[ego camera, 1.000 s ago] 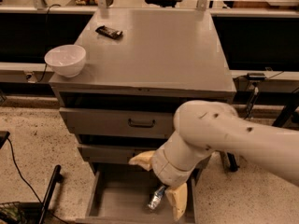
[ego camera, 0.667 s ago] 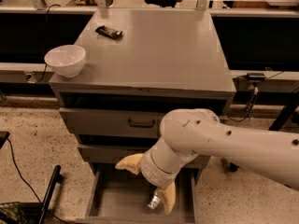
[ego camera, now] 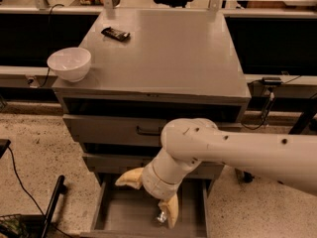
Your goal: Pick redbull can from bottom drawer and place on counter
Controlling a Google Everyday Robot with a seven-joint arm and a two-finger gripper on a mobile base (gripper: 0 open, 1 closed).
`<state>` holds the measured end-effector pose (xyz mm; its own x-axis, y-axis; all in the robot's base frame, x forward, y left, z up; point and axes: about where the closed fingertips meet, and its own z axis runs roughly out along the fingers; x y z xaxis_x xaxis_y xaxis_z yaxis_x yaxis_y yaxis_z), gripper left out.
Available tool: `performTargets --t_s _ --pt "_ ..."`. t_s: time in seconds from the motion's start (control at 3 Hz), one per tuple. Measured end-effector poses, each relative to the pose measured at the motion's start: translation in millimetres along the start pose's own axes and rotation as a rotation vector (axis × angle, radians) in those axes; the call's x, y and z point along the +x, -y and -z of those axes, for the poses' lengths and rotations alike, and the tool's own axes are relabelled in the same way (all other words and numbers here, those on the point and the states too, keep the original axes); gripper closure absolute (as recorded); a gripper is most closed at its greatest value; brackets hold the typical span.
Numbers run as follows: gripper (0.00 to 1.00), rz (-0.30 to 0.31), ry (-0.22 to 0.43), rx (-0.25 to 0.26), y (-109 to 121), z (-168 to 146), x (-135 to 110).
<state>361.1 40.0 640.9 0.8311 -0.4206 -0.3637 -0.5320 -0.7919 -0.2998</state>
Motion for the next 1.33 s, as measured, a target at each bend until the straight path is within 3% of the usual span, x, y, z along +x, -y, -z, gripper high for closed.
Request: performTargets --t_s 0.33,0.67,1.0,1.33 --pt "0.00 0.127 0.109 -0.018 -7.6 -69.4 -0.1" --pt "0.00 0.115 0.179 -0.011 -15.7 -100.0 0.4" --pt "0.00 0.113 0.179 -0.013 -16.0 -99.5 0.2" --pt "0.00 0.066 0.128 -0.011 -21.0 -107.5 18.5"
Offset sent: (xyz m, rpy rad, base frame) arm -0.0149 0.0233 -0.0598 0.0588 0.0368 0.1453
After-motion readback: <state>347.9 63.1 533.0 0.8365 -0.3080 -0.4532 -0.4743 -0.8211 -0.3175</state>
